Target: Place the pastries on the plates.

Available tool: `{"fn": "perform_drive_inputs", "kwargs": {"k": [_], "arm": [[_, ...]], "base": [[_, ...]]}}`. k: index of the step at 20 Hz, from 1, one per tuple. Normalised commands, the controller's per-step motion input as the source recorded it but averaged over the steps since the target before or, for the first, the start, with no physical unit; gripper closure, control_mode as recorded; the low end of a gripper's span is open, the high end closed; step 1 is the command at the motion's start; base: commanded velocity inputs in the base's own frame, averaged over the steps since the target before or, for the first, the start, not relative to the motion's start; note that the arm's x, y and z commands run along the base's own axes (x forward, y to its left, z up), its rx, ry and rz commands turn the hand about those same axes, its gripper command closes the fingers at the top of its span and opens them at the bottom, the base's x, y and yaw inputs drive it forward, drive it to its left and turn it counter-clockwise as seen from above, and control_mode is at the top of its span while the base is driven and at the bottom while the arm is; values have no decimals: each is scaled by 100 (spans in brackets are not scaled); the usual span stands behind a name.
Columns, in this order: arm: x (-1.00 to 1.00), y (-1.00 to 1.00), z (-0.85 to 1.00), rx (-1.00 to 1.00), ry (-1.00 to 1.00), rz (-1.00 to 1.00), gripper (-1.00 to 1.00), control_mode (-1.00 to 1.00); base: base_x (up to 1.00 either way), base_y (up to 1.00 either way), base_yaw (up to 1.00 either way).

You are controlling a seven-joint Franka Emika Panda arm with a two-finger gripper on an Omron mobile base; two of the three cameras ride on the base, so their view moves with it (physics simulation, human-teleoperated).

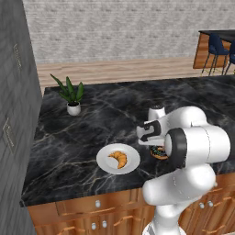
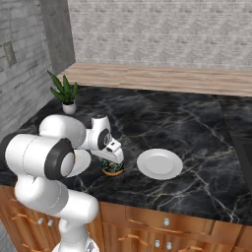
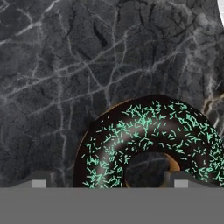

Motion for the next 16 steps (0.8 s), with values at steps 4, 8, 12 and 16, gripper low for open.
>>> {"fn": "perform_drive_inputs", "kwargs": {"k": [4,8,12,16], "arm": [[0,0,-22,0,0,0,-100,-100],[0,0,-16,1,0,0,-100,-100],[0,0,-14,1,0,0,100,-100],[0,0,-1,0,0,0,100,-100]], "base": [[0,0,0],[0,0,0],[0,0,0],[0,0,0]]}}
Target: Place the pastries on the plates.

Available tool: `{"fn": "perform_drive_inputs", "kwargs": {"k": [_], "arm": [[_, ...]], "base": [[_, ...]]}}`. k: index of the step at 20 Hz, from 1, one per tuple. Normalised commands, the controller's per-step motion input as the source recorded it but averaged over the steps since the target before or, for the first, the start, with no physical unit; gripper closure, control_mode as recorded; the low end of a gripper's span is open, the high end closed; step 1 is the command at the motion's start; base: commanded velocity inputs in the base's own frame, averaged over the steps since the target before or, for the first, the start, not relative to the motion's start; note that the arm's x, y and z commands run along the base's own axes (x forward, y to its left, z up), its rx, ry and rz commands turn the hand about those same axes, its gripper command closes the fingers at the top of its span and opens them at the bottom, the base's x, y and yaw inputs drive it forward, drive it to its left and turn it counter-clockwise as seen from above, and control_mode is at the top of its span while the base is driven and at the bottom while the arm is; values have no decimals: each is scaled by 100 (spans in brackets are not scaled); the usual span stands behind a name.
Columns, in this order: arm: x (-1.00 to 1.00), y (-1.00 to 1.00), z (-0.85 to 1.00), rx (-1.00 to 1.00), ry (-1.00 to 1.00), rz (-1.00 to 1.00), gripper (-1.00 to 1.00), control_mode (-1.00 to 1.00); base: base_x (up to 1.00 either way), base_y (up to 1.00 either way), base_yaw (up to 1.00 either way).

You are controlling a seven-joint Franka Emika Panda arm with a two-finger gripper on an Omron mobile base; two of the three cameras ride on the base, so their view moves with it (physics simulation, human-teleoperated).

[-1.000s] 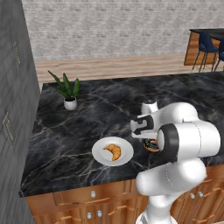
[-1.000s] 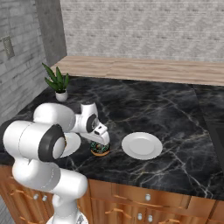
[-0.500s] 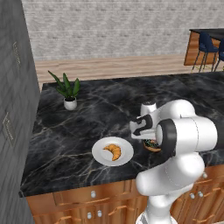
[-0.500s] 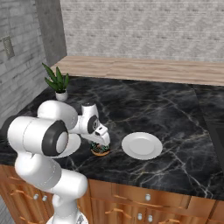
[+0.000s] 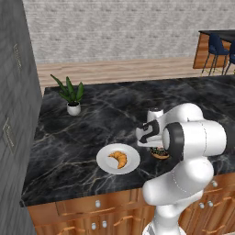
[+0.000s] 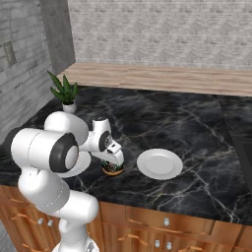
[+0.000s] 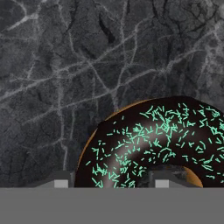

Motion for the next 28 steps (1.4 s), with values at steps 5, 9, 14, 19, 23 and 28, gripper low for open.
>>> {"fn": "perform_drive_inputs", "kwargs": {"k": [5,9,14,19,23,28], "arm": [[-5,0,24,0,0,0,100,-100],[-3,0,83,0,0,1,100,-100],[-2,-35,66,-2,0,3,100,-100],[0,-68,25,-1,0,2,100,-100],[0,-91,0,4,0,0,100,-100],[10,-91,-2,8,2,0,100,-100]], "base": [[0,0,0],[0,0,0],[0,0,0],[0,0,0],[0,0,0],[0,0,0]]}}
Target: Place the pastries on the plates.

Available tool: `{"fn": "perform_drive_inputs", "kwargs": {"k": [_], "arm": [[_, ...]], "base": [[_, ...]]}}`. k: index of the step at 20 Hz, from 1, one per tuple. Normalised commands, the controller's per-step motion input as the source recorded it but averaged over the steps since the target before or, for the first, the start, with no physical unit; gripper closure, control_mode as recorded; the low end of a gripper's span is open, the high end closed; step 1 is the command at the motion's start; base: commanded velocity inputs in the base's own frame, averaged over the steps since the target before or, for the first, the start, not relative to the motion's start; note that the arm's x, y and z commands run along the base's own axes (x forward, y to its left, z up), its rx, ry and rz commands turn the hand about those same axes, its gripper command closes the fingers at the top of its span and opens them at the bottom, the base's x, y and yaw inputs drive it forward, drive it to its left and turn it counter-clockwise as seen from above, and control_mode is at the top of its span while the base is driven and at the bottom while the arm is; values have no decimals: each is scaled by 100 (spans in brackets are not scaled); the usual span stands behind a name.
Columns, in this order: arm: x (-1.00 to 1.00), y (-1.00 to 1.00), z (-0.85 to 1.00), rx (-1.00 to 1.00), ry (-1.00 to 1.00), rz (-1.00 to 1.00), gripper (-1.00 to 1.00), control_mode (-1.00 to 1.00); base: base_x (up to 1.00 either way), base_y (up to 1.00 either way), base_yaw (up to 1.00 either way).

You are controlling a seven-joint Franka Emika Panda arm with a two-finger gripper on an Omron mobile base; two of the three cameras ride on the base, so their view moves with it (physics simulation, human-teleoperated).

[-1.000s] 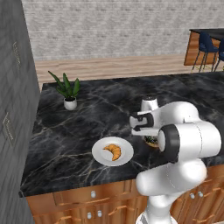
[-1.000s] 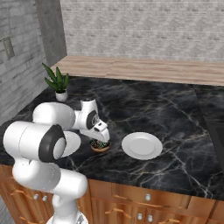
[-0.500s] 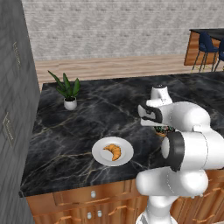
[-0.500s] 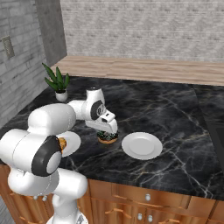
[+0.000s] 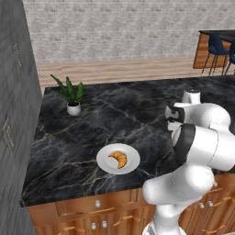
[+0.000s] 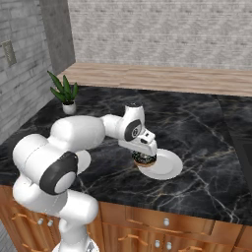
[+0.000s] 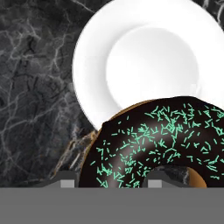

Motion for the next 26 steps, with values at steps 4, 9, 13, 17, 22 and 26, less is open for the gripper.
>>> {"fn": "perform_drive_inputs", "kwargs": {"k": [4,9,13,17,22,26], "arm": [[31,-69,-3,4,1,4,100,-100],[34,-29,-10,2,0,7,100,-100],[18,-12,-39,0,0,5,100,-100],[1,-7,-37,4,0,3,100,-100],[2,0,-21,2,0,1,-100,-100],[7,1,-5,0,0,0,-100,-100]], "base": [[0,0,0],[0,0,0],[0,0,0],[0,0,0],[0,0,0],[0,0,0]]}}
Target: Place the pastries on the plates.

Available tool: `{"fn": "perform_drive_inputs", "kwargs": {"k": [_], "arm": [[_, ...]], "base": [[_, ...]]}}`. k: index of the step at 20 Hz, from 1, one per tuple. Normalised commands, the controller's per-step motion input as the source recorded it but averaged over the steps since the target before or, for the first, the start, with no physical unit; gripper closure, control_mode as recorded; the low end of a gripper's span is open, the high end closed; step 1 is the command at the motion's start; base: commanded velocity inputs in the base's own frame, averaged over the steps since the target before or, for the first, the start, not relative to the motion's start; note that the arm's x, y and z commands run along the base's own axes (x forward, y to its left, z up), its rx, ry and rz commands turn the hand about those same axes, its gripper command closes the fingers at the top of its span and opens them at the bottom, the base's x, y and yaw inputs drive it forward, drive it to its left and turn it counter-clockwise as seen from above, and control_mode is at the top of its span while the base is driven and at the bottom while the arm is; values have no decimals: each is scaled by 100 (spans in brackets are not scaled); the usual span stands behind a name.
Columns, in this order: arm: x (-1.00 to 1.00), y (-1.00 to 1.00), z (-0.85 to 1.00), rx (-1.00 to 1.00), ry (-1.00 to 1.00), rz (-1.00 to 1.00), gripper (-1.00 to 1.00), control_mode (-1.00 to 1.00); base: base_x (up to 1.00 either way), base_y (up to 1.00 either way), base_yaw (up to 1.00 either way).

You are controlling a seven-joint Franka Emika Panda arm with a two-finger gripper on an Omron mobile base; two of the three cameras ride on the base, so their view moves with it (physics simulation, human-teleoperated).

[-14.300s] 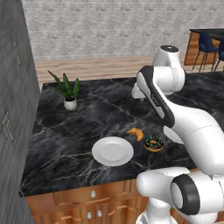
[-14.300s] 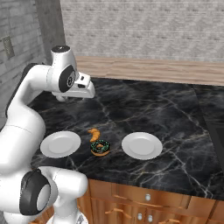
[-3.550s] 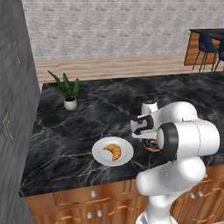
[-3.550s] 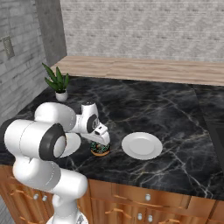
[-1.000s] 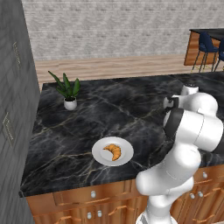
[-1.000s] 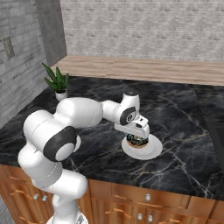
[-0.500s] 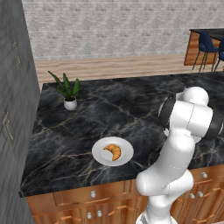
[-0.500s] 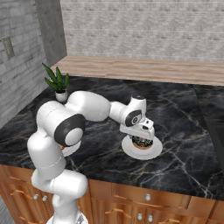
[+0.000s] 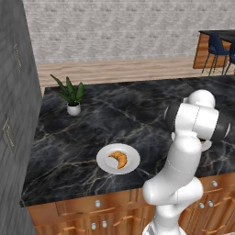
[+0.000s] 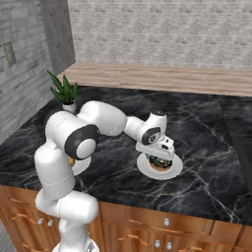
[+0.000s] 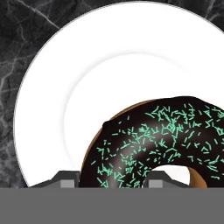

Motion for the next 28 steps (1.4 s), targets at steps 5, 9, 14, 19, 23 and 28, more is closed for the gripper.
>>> {"fn": "perform_drive_inputs", "kwargs": {"k": [5,9,14,19,23,28], "arm": [[6,0,3,0,0,1,-100,-100],[5,5,27,-4,0,1,-100,-100],[-35,26,92,0,0,0,-100,-100],[-75,91,46,0,0,0,-100,-100],[-65,100,45,-5,0,0,-100,-100],[-48,100,11,-13,0,2,-100,-100]], "base": [[0,0,0],[0,0,0],[0,0,0],[0,0,0],[0,0,0],[0,0,0]]}}
